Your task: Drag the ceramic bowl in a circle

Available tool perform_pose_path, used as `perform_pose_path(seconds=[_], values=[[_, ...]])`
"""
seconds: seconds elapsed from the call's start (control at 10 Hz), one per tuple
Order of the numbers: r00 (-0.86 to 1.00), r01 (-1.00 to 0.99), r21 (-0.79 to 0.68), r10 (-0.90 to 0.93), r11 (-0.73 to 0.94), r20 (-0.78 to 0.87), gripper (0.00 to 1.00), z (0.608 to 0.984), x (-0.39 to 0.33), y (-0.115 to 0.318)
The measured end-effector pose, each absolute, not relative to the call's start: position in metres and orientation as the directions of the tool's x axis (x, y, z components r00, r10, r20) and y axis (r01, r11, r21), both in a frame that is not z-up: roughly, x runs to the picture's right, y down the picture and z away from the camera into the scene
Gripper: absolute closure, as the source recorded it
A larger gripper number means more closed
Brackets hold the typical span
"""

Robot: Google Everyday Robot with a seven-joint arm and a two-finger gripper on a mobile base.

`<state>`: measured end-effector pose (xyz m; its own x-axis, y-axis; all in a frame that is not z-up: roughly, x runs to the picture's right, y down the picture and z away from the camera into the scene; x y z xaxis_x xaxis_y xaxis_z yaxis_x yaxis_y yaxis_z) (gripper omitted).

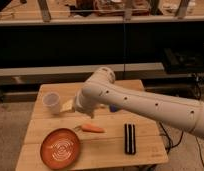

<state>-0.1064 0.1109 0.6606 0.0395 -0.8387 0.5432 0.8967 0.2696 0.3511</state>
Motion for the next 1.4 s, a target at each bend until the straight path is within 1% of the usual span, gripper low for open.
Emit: perform_pose_path(seconds=[0.2, 0.3, 0.5, 0.7, 0.8, 1.0, 1.4], values=[[0.020, 0.893, 0.366, -0.836, 0.261, 0.548, 0.20, 0.676, -0.108, 0.126], [-0.025, 0.883, 0.402, -0.831, 0.242, 0.555, 0.20, 0.679, -0.111, 0.134], [-0.188, 0.840, 0.524, -0.828, 0.143, 0.528, 0.20, 0.673, -0.133, 0.153], [-0.390, 0.759, 0.651, -0.807, -0.009, 0.444, 0.20, 0.669, -0.172, 0.179], [-0.448, 0.731, 0.680, -0.789, -0.052, 0.421, 0.20, 0.670, -0.184, 0.189], [-0.505, 0.725, 0.681, -0.754, -0.106, 0.420, 0.20, 0.679, -0.193, 0.206], [-0.489, 0.761, 0.640, -0.745, -0.109, 0.454, 0.20, 0.703, -0.168, 0.214]])
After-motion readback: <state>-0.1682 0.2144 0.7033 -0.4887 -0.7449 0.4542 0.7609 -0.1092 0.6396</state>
